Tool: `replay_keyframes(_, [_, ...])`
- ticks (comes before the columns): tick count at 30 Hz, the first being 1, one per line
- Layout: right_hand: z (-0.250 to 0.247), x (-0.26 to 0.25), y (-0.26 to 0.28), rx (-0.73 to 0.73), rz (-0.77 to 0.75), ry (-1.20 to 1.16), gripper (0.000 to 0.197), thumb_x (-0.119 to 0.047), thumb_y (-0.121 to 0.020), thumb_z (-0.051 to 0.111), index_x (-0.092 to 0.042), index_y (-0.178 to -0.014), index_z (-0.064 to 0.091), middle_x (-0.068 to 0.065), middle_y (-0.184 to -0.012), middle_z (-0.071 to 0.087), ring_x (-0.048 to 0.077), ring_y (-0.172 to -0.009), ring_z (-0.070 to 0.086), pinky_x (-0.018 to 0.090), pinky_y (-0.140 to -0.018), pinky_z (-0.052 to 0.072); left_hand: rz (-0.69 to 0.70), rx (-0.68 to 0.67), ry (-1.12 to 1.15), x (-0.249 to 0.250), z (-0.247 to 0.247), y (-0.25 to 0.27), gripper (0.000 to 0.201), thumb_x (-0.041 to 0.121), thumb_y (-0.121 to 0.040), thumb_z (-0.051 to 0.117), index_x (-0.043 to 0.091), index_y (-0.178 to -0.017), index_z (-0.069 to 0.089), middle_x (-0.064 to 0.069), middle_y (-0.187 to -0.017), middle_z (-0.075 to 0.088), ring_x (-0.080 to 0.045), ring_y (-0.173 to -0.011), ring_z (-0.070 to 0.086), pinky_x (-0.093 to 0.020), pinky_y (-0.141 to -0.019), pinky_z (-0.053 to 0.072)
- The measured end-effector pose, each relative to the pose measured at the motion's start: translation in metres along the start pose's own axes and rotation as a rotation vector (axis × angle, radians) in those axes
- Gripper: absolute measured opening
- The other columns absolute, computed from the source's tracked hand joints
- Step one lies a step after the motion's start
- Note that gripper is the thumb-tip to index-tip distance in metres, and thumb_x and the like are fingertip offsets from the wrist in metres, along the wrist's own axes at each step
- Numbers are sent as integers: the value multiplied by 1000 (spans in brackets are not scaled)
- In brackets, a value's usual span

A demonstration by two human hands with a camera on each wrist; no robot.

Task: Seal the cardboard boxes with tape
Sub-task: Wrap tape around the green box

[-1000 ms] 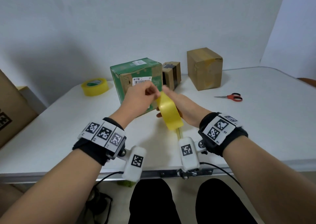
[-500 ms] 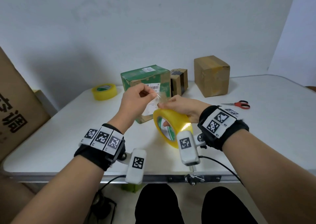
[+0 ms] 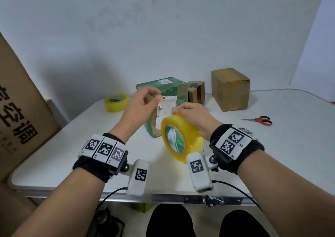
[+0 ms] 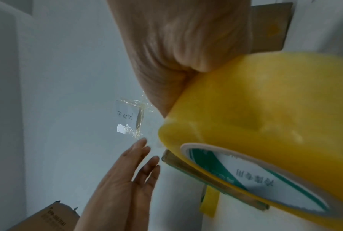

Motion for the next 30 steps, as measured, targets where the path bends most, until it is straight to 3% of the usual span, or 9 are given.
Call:
replay_keyframes(2, [-3, -10, -4, 2, -26, 53, 14, -15, -90, 63, -10, -91, 76, 0, -102, 72, 20, -105, 62, 43, -100, 49, 50, 154, -46, 0, -28, -12, 21, 17, -96, 55, 35, -105, 62, 6, -107, 63, -9, -84, 55, -17, -76, 45])
replay_keyframes(4, [-4, -19, -7, -7, -25, 98, 15, -16, -92, 61, -11, -91, 75, -2, -100, 69, 21, -105, 60, 42, -99, 50, 50, 163, -210, -6, -41, -28, 35, 3, -96, 46, 24, -121, 60, -1, -125, 58, -9, -100, 55, -13, -88, 43])
replay_keyframes(7, [-3, -31, -10, -24, -24, 142, 13, -16, -93, 60, -13, -92, 73, -7, -94, 63, 20, -103, 57, 36, -94, 49, -29, -139, -600, -33, -21, -44, 55, -6, -93, 40, 17, -143, 44, -4, -153, 37, -18, -138, 36, -23, -111, 22])
replay_keyframes(9, [-1, -35, -13, -29, -21, 160, 12, -18, -92, 62, -14, -89, 73, -2, -97, 65, 23, -104, 58, 36, -91, 49, -48, -309, -687, -44, -5, -41, 64, -6, -92, 42, 17, -151, 31, -2, -160, 23, -23, -145, 26, -28, -116, 17])
replay_keyframes(13, [-2, -37, -19, -55, 37, 180, 15, -21, -93, 63, -13, -100, 73, 7, -115, 65, 29, -111, 57, 41, -97, 48, 79, -256, -736, -32, 2, -34, 68, -8, -86, 47, 13, -149, 34, -8, -153, 34, -30, -136, 39, -38, -115, 29])
replay_keyframes(16, [3, -45, -26, -88, 39, 220, 26, -20, -95, 59, -7, -116, 68, 9, -119, 63, 29, -112, 56, 44, -102, 47, 140, -229, -708, -20, 5, -34, 60, -8, -84, 45, 11, -142, 46, -10, -138, 44, -30, -124, 48, -35, -107, 37])
replay_keyframes(22, [13, -57, -35, -148, 59, 298, 27, -24, -94, 58, -8, -114, 69, 12, -117, 65, 31, -111, 58, 47, -102, 48, 26, -240, -679, -13, -6, -55, 53, -8, -86, 36, 17, -125, 62, -10, -128, 57, -28, -119, 51, -31, -99, 38])
replay_keyframes(27, [10, -65, -40, -148, 54, 364, 34, -22, -95, 59, -6, -125, 63, 15, -130, 61, 19, -101, 56, 32, -96, 47, -65, -219, -506, -15, -7, -65, 45, -3, -93, 33, 20, -106, 70, -6, -113, 65, -21, -90, 56, -26, -74, 44])
replay_keyframes(30, [10, -68, -41, -164, 66, 477, 33, -29, -97, 56, -10, -122, 65, 12, -126, 61, 26, -112, 56, 38, -100, 47, -167, -78, -183, -19, -16, -71, 40, -5, -91, 38, 23, -91, 68, -5, -107, 67, -21, -94, 65, -32, -83, 53])
Point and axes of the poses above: each hand's wrist, its own y-axis away from the middle knuckle, its own z-axis out of the palm, x = y × z, the point moved 10 cm from there along -y, towards the middle knuckle
